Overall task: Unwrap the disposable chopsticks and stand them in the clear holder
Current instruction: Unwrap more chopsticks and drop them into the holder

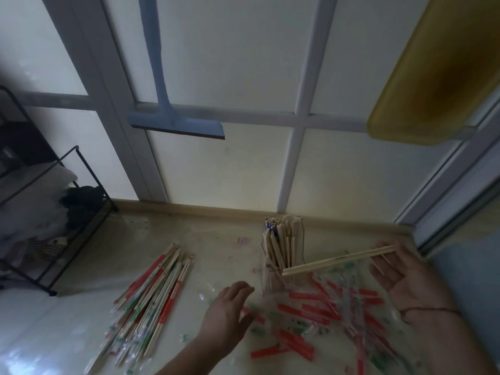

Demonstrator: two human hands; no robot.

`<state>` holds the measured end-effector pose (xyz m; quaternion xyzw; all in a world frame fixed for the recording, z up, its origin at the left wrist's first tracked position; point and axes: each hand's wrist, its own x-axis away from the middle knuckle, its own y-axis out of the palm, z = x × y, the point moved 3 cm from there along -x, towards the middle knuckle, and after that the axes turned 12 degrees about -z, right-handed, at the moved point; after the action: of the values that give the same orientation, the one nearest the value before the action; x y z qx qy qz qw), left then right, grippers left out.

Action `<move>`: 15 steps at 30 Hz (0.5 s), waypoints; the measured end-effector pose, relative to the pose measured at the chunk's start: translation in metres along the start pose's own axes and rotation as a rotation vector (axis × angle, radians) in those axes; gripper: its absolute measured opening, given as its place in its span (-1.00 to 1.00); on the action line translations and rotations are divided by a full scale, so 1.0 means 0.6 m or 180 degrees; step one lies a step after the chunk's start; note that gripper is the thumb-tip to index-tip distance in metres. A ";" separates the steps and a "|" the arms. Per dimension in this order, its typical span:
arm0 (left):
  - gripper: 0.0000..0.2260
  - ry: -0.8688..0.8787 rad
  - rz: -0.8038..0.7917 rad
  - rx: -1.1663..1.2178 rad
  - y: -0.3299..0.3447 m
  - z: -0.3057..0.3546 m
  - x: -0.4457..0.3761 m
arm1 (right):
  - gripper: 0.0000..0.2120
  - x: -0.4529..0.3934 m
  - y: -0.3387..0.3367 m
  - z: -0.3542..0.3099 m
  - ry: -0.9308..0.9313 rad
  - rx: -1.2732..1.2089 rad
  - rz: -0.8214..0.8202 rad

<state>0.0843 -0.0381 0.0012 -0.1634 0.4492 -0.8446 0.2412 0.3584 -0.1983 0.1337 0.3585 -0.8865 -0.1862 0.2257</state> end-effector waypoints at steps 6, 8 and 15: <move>-0.68 0.0368 0.0763 0.2224 -0.040 0.154 0.001 | -0.57 0.021 0.037 0.095 0.0552 -0.0820 0.0174; -0.62 0.0433 0.0912 0.2820 -0.055 0.201 -0.013 | -0.57 0.029 0.053 0.127 0.0711 -0.0932 0.0109; -0.69 -0.0214 0.0797 0.4157 -0.104 0.230 -0.070 | -0.53 0.025 0.046 0.128 0.0221 -0.0193 0.0227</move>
<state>0.1707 -0.0787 0.1255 0.0434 -0.1469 -0.9033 0.4007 0.2928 -0.1776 0.0877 0.3260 -0.8843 -0.1923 0.2736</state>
